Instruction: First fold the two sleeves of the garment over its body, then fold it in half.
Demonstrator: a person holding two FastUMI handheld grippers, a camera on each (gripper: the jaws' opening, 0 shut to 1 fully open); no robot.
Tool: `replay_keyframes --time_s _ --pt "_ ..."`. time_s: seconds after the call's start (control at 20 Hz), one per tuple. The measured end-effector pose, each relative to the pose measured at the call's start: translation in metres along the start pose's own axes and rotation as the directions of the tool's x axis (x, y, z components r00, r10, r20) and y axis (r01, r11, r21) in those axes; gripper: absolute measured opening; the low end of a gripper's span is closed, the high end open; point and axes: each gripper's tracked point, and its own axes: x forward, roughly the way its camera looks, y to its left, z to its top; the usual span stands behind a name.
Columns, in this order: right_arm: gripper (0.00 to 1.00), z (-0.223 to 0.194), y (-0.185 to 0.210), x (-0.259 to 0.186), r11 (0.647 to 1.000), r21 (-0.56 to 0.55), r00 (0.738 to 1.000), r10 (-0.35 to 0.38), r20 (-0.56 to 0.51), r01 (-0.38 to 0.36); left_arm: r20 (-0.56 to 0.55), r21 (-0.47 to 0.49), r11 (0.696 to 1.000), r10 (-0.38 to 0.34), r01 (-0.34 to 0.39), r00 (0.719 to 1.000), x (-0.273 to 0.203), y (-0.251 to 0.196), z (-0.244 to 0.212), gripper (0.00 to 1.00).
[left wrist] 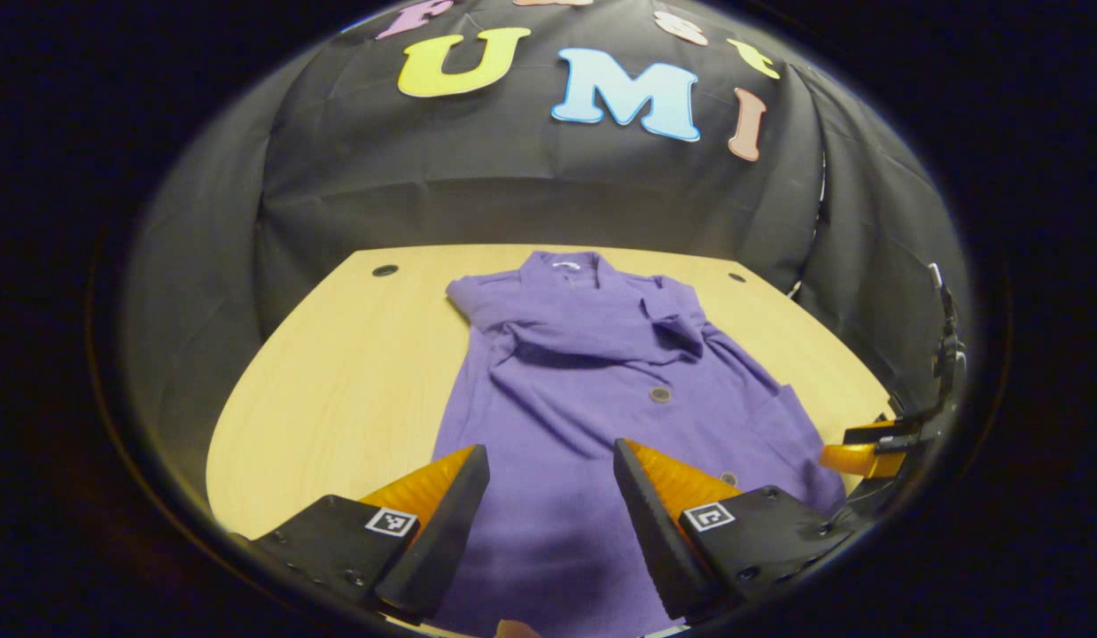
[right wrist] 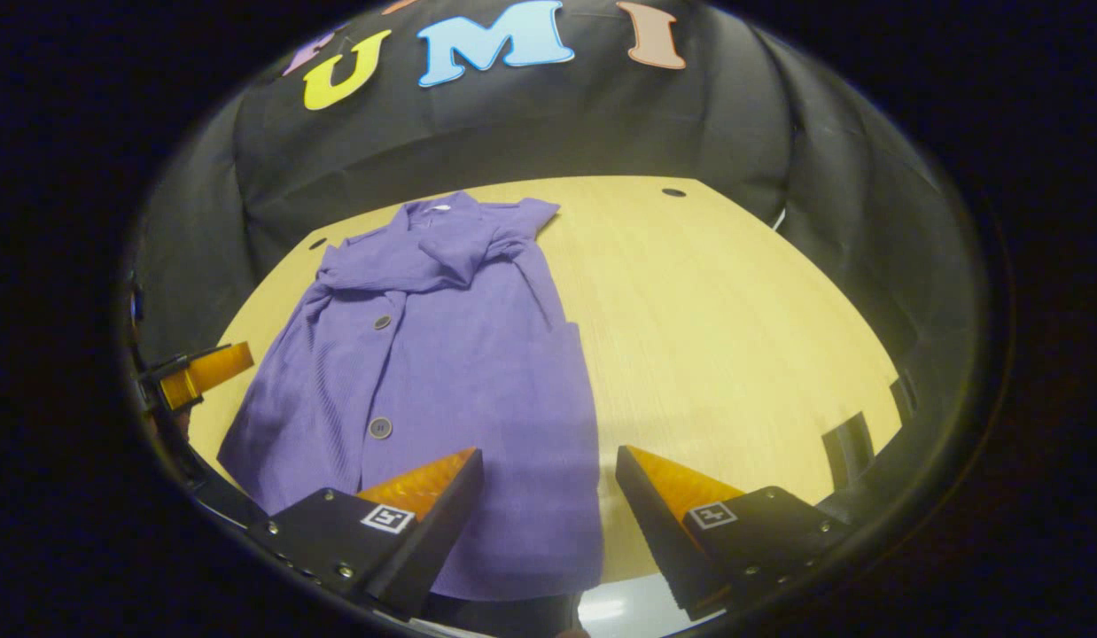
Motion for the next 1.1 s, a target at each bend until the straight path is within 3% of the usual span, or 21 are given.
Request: replay_keyframes --time_s 0.45,0.75,0.9,1.05,1.1 --pt "0.96 -0.034 -0.006 -0.005 0.999 0.031 0.997 -0.039 -0.062 0.041 -0.157 0.004 0.999 0.043 -0.043 0.987 -0.046 0.046 -0.098 0.95" --pt "0.97 -0.044 0.003 -0.003 0.999 0.004 0.995 -0.031 -0.092 0.031 -0.171 0.003 0.999 0.046 -0.047 0.984 -0.049 0.031 -0.114 0.95" --pt "1.0 -0.053 0.009 -0.004 0.997 -0.068 0.993 -0.039 -0.113 0.031 -0.161 0.052 0.996 0.076 -0.068 0.984 -0.046 0.027 -0.118 0.95" --pt "0.99 -0.052 0.012 -0.003 0.997 -0.067 0.994 -0.039 -0.104 0.032 -0.162 0.082 0.994 0.079 -0.066 0.984 -0.046 0.021 -0.119 0.98" --pt "1.0 -0.051 0.012 -0.002 0.998 -0.061 0.994 -0.039 -0.105 0.032 -0.163 0.085 0.994 0.08 -0.067 0.983 -0.044 0.021 -0.119 0.93"
